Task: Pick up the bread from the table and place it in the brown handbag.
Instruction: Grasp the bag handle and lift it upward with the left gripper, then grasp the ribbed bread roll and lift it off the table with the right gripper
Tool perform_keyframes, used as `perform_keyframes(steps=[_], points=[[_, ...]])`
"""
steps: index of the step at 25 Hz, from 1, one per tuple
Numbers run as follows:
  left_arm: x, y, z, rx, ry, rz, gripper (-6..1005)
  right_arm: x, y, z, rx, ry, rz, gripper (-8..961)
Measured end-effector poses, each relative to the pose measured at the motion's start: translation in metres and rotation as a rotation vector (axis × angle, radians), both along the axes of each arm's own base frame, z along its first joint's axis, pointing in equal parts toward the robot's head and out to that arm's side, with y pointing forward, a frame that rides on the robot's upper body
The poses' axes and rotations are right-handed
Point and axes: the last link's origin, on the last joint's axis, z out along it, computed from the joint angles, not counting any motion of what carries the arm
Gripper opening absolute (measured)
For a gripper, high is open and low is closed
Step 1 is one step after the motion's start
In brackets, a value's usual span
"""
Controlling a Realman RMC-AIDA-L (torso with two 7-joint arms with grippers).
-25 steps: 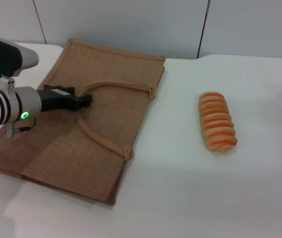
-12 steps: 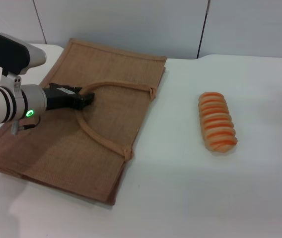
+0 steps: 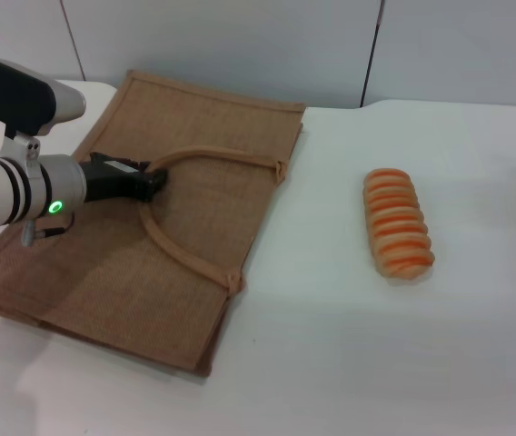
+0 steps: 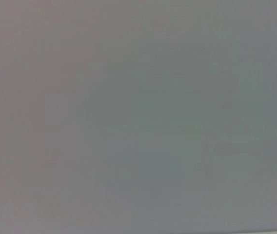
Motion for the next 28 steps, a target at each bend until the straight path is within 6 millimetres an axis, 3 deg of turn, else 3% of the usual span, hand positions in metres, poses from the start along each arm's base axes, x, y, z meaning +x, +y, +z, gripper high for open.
perform_keyframes(steps=[7, 12, 19, 28], points=[[0.006, 0.005, 0.002, 0.007, -0.023, 0.005, 188, 0.001, 0.000, 0.001, -0.001, -0.003, -0.004, 856], [0.025, 0.013, 0.011, -0.001, -0.022, -0.044, 119, 0.005, -0.002, 0.000, -0.012, -0.011, -0.021, 856], [0.082, 0.016, 0.051, -0.023, 0.047, -0.130, 116, 0.004, -0.001, -0.004, -0.045, -0.025, -0.019, 857], [0.161, -0.001, 0.112, -0.032, 0.091, -0.222, 118, -0.009, 0.002, -0.024, -0.147, -0.013, -0.018, 857]])
